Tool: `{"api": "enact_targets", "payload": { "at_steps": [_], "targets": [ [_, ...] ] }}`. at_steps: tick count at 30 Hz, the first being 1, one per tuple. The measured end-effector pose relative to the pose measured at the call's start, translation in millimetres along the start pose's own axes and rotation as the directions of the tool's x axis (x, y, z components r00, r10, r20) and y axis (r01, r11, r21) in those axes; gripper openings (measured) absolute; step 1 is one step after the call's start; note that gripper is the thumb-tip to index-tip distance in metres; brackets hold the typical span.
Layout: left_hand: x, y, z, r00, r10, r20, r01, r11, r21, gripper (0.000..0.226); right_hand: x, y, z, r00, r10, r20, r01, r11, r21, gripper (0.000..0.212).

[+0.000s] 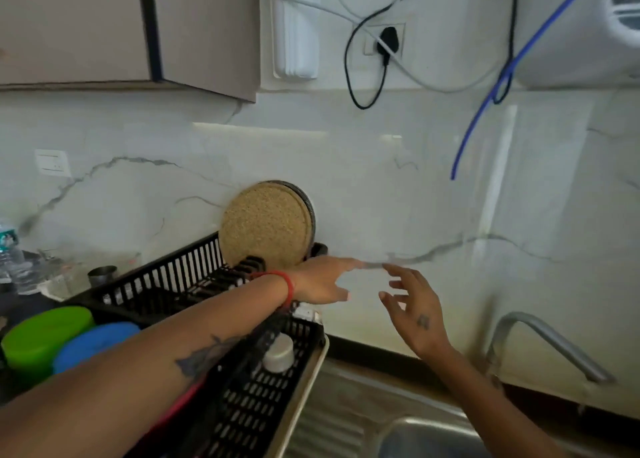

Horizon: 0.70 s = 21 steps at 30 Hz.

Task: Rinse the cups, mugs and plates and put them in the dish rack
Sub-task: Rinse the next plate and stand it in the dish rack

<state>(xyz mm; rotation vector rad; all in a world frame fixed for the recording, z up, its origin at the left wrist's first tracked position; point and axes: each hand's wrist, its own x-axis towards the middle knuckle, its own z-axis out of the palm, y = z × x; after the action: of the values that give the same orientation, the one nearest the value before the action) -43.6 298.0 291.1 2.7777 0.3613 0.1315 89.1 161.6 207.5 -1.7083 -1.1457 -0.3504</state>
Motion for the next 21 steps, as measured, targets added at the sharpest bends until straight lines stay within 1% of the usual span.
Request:
{"api": "enact_targets", "payload": {
  "at_steps": [4, 7, 9, 12, 14, 16, 17, 18, 19, 21],
  "targets": [
    [0, 42, 65, 1.0, 0.011, 0.023, -0.01, 0.998, -0.055, 0.055, -76, 29, -64, 0.998, 0.046, 0.034, -0.047, 0.998, 0.035, 0.036],
    [-5, 68, 133, 0.994, -0.004, 0.113, 0.015, 0.996, -0.093, 0.053, -137, 60, -101, 0.989, 0.149, 0.004, -0.149, 0.989, 0.015, 0.035],
    [-12, 79, 174, 0.989, -0.038, 0.146, 0.055, 0.992, -0.114, 0.051, -171, 77, -116, 0.971, 0.239, -0.008, -0.239, 0.971, 0.016, 0.034],
    [-28, 100, 236, 0.973, -0.109, 0.205, 0.163, 0.949, -0.269, 0.048, -222, 102, -135, 0.911, 0.41, 0.041, -0.411, 0.91, 0.059, 0.031],
    [-42, 109, 274, 0.963, -0.181, 0.201, 0.238, 0.92, -0.313, 0.047, -251, 114, -144, 0.885, 0.459, 0.071, -0.462, 0.886, 0.03, 0.03],
    [-56, 120, 315, 0.943, -0.254, 0.217, 0.316, 0.888, -0.335, 0.048, -278, 127, -151, 0.872, 0.481, 0.097, -0.479, 0.877, -0.042, 0.03],
    [-64, 126, 335, 0.929, -0.285, 0.236, 0.355, 0.867, -0.349, 0.051, -290, 135, -154, 0.85, 0.511, 0.127, -0.503, 0.86, -0.089, 0.031],
    [-71, 132, 351, 0.915, -0.311, 0.256, 0.39, 0.843, -0.37, 0.053, -298, 143, -155, 0.812, 0.556, 0.176, -0.539, 0.831, -0.136, 0.034],
    [-77, 137, 363, 0.903, -0.332, 0.273, 0.42, 0.817, -0.395, 0.055, -305, 150, -154, 0.756, 0.607, 0.245, -0.574, 0.795, -0.197, 0.039],
    [-88, 146, 386, 0.867, -0.4, 0.297, 0.497, 0.749, -0.438, 0.054, -322, 165, -152, 0.614, 0.696, 0.372, -0.607, 0.718, -0.342, 0.051]
  ]
}}
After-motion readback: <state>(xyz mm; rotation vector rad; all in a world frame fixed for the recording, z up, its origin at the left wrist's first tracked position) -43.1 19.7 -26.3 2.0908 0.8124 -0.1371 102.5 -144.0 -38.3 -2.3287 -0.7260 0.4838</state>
